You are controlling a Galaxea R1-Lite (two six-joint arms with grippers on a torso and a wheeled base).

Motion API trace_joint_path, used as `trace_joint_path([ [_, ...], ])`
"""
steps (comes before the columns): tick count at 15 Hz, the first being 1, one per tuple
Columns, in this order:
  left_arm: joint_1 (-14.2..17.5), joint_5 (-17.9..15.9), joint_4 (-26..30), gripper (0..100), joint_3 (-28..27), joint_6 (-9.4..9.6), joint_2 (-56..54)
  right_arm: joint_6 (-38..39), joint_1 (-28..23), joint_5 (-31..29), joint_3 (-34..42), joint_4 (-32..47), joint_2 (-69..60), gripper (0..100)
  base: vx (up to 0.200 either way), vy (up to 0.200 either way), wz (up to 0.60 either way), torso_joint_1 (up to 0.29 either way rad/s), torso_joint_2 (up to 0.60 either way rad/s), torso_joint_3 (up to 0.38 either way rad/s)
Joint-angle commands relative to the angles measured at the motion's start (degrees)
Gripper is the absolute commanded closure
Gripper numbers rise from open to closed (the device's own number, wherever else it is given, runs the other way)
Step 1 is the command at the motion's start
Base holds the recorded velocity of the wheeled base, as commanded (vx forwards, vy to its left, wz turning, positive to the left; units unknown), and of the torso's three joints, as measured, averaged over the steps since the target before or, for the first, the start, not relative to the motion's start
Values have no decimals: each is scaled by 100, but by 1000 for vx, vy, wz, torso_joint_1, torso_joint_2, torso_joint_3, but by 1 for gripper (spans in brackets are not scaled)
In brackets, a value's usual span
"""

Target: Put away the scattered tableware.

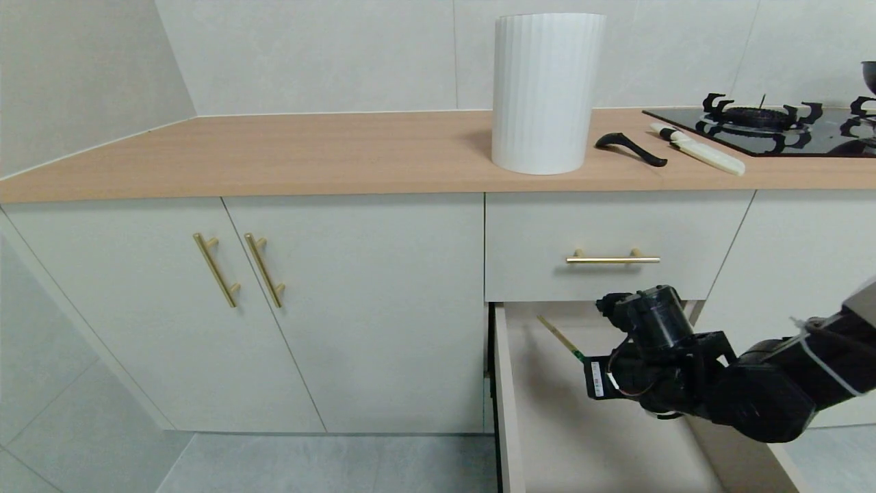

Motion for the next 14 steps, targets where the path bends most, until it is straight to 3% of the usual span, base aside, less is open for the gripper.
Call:
trace_joint_path([
  [1,-1,-2,-1,0,0,-1,2,80,30,-78,-14,-222,624,100,0,0,0,0,0,0],
  [14,-1,-2,-1,0,0,-1,2,54,250,-368,-85,-627,1828,100,0,0,0,0,0,0],
])
